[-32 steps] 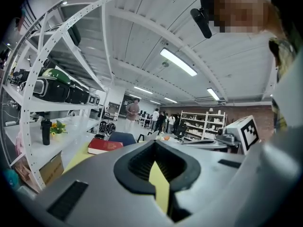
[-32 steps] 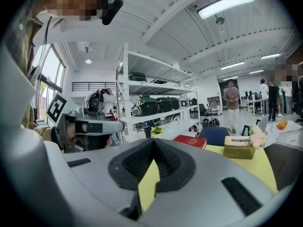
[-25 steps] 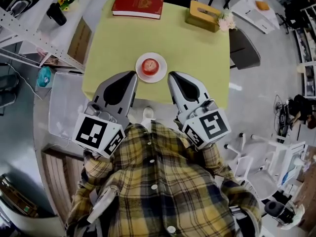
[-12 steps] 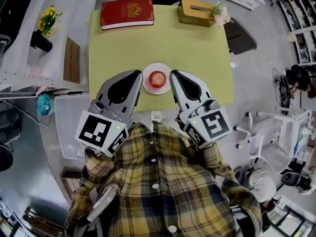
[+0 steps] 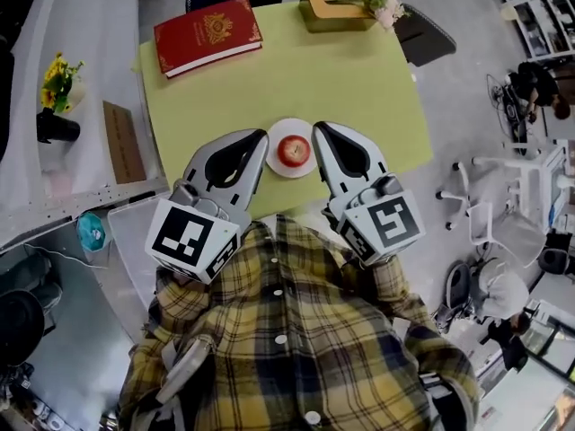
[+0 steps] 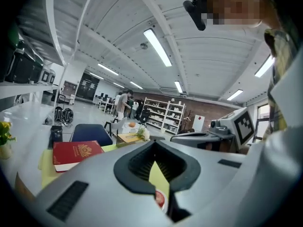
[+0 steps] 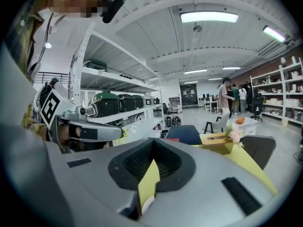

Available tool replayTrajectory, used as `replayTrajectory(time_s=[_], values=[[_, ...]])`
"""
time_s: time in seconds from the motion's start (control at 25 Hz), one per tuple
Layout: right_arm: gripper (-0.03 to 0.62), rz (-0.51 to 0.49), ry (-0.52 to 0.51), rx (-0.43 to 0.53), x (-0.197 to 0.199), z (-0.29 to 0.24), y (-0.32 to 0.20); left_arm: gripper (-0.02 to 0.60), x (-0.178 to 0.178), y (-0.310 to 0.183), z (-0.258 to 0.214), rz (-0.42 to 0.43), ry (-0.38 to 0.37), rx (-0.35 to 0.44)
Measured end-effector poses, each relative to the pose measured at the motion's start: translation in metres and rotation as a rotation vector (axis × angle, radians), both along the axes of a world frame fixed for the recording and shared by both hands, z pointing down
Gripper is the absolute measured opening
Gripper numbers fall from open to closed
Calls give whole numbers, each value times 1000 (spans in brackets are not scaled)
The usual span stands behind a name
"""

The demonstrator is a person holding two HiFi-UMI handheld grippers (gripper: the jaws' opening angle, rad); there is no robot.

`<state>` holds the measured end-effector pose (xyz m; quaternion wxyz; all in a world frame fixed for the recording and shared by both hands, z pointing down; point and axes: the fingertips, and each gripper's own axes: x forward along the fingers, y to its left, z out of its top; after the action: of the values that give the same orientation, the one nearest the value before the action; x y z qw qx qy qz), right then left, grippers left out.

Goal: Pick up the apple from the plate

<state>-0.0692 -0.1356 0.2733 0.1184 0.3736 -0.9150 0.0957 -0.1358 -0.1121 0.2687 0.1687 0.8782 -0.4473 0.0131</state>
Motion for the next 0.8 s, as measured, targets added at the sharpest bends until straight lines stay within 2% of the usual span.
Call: replayTrajectory(time_s=[0.16,0.28,0.8], values=[[-3,72,1,-24,11,10,-6,6,7,-6,12,54,1,-22],[-3,83,12,-36,21,17,-6,6,17,-9,20,71,-14,-33],[-3,39,16,-71,44,35,-23,6,41,-24,41,34,-56,-38]])
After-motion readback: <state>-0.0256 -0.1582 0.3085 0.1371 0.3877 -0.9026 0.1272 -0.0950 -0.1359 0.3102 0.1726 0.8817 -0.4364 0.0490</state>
